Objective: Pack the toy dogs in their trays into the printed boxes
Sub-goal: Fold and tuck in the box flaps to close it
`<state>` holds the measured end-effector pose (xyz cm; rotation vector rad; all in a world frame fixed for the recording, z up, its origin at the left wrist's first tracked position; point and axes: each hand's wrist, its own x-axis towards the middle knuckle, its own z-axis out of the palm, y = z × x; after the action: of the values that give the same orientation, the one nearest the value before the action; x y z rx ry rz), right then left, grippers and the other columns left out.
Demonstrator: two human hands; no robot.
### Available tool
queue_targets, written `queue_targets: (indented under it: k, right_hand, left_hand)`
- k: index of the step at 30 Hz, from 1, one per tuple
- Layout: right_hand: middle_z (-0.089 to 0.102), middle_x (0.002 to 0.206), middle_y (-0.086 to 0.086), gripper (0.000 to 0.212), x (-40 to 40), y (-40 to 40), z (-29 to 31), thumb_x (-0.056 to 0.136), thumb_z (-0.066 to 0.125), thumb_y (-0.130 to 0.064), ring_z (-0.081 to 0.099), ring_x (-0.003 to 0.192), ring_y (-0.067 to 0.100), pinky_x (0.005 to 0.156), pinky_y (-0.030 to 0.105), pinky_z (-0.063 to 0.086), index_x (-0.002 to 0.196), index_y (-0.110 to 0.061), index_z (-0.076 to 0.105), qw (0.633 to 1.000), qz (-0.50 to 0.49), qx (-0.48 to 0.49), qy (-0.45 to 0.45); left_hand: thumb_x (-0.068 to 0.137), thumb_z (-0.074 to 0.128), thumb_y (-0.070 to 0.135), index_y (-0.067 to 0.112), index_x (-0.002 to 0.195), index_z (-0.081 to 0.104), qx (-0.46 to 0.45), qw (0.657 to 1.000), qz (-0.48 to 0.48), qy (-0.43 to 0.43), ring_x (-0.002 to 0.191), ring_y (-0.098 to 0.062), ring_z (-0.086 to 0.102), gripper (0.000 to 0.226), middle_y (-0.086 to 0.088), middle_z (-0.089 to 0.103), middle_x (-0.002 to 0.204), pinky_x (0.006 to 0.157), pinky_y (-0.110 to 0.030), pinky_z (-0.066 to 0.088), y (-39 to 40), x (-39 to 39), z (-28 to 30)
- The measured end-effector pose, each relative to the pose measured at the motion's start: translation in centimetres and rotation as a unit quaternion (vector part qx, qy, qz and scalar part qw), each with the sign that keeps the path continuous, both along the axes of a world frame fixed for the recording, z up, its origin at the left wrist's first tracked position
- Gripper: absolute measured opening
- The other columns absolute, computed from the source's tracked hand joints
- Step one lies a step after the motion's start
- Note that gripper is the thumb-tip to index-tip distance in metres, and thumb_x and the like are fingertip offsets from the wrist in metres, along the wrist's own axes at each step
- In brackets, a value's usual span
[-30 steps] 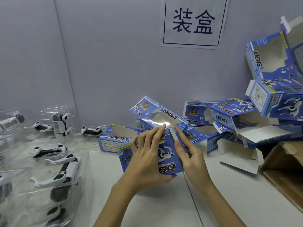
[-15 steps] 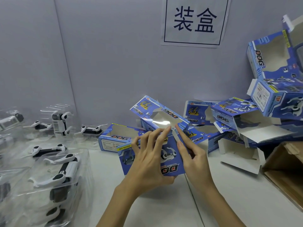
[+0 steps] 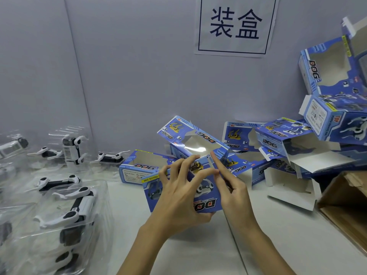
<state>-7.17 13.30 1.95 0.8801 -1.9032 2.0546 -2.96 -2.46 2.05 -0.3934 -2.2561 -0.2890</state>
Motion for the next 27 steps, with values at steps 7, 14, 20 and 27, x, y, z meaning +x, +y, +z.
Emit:
queue_targets:
  k: [7,14,20,27]
  right_hand:
    - [0.02,0.169,-0.026,0.043,0.3,0.2,0.0,0.11,0.036,-0.047,0.034,0.153,0.005,0.105,0.039,0.056,0.15,-0.063,0.039,0.996,0.075,0.046,-0.012]
    - [0.026,0.168,-0.024,0.048,0.3,0.5,0.5,0.108,0.037,-0.041,0.042,0.149,0.006,0.101,0.034,0.058,0.153,-0.059,0.037,0.991,0.129,0.018,-0.042]
    - [0.064,0.146,-0.005,0.048,0.0,1.0,0.6,0.103,0.058,-0.023,0.063,0.133,0.021,0.1,0.037,0.059,0.15,-0.027,0.055,0.998,0.058,0.018,0.018]
    - [0.068,0.139,-0.011,0.037,0.8,-0.5,0.1,0.102,0.052,-0.032,0.064,0.13,0.016,0.099,0.039,0.058,0.133,-0.045,0.068,0.999,0.014,-0.045,-0.01]
  left_hand:
    - [0.061,0.078,0.069,0.049,0.15,0.034,0.001,1.0,0.009,0.002,0.139,-0.026,0.038,0.101,0.0,0.037,0.158,0.109,-0.055,0.033,-0.4,0.1,0.4]
    - [0.062,0.081,0.069,0.046,0.148,0.046,-0.008,1.0,-0.001,0.01,0.137,-0.027,0.045,0.096,-0.003,0.042,0.158,0.107,-0.054,0.037,-0.6,0.5,1.0]
    - [0.063,0.08,0.073,0.042,0.147,0.05,0.07,0.997,-0.015,-0.003,0.137,-0.019,0.046,0.094,0.005,0.043,0.154,0.109,-0.044,0.034,-1.5,1.1,2.1]
    - [0.066,0.077,0.07,0.051,0.138,0.043,0.109,0.993,-0.034,-0.025,0.14,-0.021,0.039,0.082,0.002,0.041,0.155,0.109,-0.053,0.032,-0.4,0.8,1.5]
